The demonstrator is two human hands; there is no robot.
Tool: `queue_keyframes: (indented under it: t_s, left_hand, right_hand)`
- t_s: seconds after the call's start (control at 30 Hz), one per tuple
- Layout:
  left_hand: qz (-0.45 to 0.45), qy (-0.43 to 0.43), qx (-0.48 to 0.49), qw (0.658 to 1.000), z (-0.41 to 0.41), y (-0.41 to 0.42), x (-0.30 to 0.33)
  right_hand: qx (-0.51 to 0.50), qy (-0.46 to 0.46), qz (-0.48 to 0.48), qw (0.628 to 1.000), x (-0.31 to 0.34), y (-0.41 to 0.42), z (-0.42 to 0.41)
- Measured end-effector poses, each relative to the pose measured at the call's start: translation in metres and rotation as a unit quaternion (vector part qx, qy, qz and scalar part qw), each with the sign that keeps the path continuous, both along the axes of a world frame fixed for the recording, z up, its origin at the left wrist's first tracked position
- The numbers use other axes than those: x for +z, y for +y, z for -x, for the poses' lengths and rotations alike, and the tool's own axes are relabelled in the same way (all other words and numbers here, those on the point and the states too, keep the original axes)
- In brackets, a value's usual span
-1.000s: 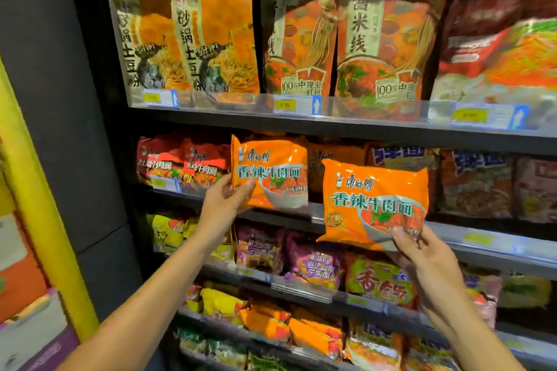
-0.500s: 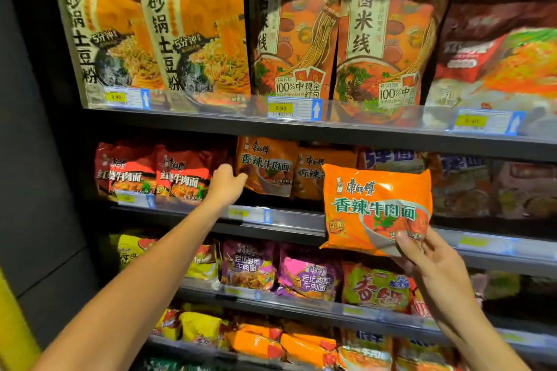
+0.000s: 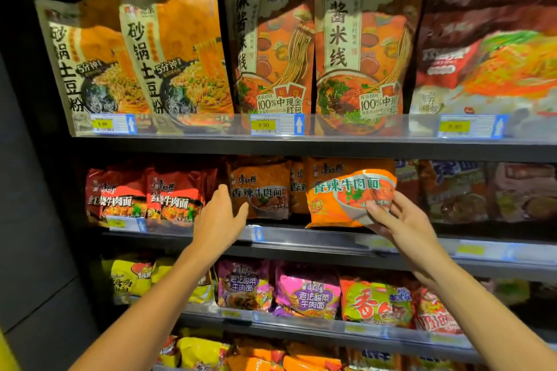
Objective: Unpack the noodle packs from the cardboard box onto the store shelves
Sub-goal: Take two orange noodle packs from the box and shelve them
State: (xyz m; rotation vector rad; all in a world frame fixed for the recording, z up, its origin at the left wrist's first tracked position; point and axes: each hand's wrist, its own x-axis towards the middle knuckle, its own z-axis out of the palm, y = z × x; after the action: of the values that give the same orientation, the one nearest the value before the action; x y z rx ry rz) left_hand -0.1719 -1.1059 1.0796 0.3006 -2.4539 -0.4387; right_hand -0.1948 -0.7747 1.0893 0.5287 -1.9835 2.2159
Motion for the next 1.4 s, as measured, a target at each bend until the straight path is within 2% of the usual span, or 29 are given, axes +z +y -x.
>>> queue_keyframes:
  t_s: [0.2, 0.27, 0.33, 0.43, 0.57, 0.7, 0.87, 0.97, 1.07, 1.2, 1.3, 1.4]
  left_hand:
    - [0.103, 0.004, -0.144, 0.984, -0.015, 0.011, -0.011]
    - [0.126, -0.020, -0.169, 0.977, -0.015, 0.019, -0.007]
    - [0.142, -0.061, -0.178, 0.972, -0.013, 0.025, -0.002]
    - [0.161, -0.133, -0.159, 0.965, -0.006, 0.030, -0.002]
    - [0.154, -0.221, -0.130, 0.954, 0.000, 0.031, -0.004]
    - [0.159, -0.269, -0.113, 0.943, 0.003, 0.029, -0.005]
    - [0.198, -0.267, -0.102, 0.938, 0.005, 0.028, -0.004]
    - [0.205, -0.245, -0.105, 0.942, 0.003, 0.028, -0.008]
    - [0.203, -0.211, -0.120, 0.949, -0.004, 0.029, -0.016]
    - [0.199, -0.108, -0.169, 0.959, -0.010, 0.041, -0.027]
    - [0.203, -0.055, -0.229, 0.950, -0.012, 0.064, -0.036]
    - [0.208, -0.014, -0.294, 0.933, -0.017, 0.098, -0.042]
  right_hand:
    - [-0.007, -0.062, -0.070, 0.996, 0.018, -0.022, 0.043]
    - [-0.050, -0.049, -0.179, 0.981, 0.022, -0.031, 0.050]
    - [-0.102, -0.023, -0.315, 0.943, 0.022, -0.037, 0.055]
    - [-0.115, -0.006, -0.429, 0.896, 0.019, -0.043, 0.061]
    - [-0.098, 0.013, -0.596, 0.797, 0.017, -0.057, 0.061]
    - [-0.098, 0.026, -0.670, 0.735, 0.025, -0.081, 0.056]
    - [-0.108, 0.025, -0.729, 0.676, 0.034, -0.086, 0.052]
    - [-0.137, 0.041, -0.729, 0.670, 0.032, -0.070, 0.047]
    - [-0.179, 0.064, -0.691, 0.698, 0.027, -0.047, 0.033]
    - [-0.192, 0.095, -0.671, 0.709, 0.013, -0.010, 0.004]
    - [-0.204, 0.145, -0.636, 0.730, -0.004, 0.024, -0.027]
    - [-0.236, 0.185, -0.626, 0.720, -0.021, 0.063, -0.063]
